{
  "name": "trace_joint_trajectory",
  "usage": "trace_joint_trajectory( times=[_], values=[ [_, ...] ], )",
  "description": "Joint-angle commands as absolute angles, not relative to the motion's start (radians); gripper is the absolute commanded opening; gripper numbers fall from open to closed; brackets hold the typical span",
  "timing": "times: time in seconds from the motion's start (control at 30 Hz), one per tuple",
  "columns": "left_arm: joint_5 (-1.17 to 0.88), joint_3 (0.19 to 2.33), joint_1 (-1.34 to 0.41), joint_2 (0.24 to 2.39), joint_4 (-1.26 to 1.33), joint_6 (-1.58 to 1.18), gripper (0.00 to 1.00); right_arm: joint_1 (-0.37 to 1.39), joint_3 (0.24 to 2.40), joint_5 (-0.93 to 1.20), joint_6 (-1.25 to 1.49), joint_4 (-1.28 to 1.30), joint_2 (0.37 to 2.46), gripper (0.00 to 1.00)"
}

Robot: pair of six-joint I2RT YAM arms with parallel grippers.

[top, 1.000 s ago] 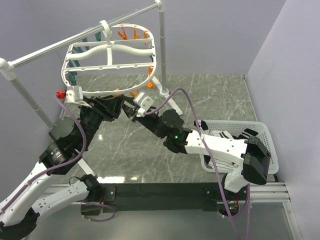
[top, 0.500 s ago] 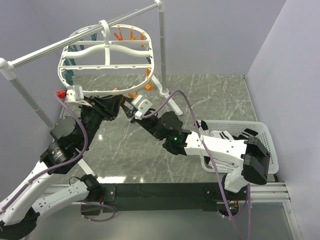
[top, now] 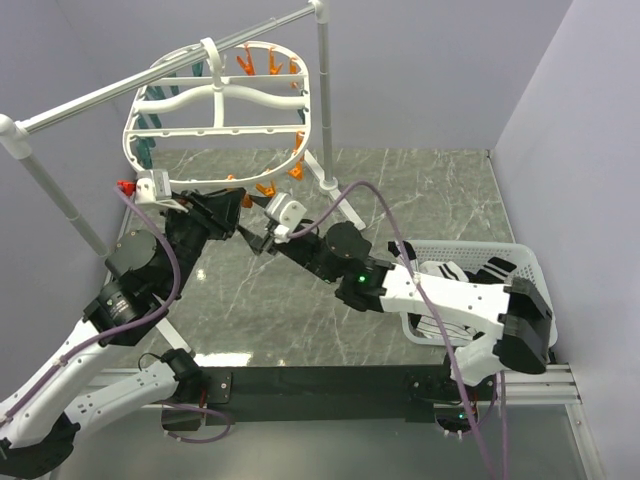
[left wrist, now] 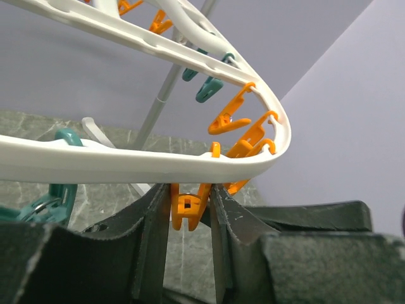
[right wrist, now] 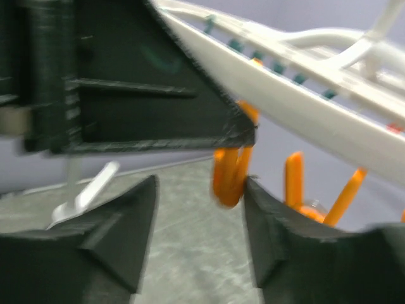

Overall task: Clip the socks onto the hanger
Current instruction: Open the clamp at the hanger, then pick up the sock from the bin.

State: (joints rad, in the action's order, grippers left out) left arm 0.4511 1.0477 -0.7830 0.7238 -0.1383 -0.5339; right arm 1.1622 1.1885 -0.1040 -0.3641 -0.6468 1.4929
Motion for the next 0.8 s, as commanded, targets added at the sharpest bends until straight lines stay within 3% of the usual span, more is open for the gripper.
trace_joint_trajectory(
  times=[0.0, 0.07, 0.23, 0.33, 0.5, 0.6, 0.77],
  values=[
    [0.488, 1.08, -0.782, 0.738, -0.1, -0.499, 0.24, 1.166, 1.146, -0.011, -0.266, -0.542, 1.338, 0.67],
    [0.489, 1.083, -0.782, 0.739, -0.097, -0.489, 0.24, 1.164, 1.092, 0.018, -0.212, -0.468, 1.28, 0.78],
    [0.48, 1.086, -0.781, 0.742, -0.109, -0.48, 0.24, 1.157, 0.97, 0.002, -0.097, -0.293, 1.071, 0.87],
    [0.476, 1.098, -0.781, 0.749, -0.127, -0.477, 0.25, 1.151, 0.936, -0.112, -0.002, -0.182, 0.977, 0.95],
    [0.468, 1.152, -0.782, 0.782, -0.189, -0.471, 0.25, 1.126, 0.95, -0.519, 0.152, 0.123, 0.89, 0.98],
    [0.46, 1.151, -0.782, 0.776, -0.181, -0.463, 0.25, 1.021, 0.908, -0.681, 0.297, 0.269, 0.825, 0.98],
    [0.454, 1.135, -0.782, 0.768, -0.16, -0.448, 0.26, 0.682, 0.743, -0.604, 0.448, 0.269, 0.668, 0.96]
  ],
)
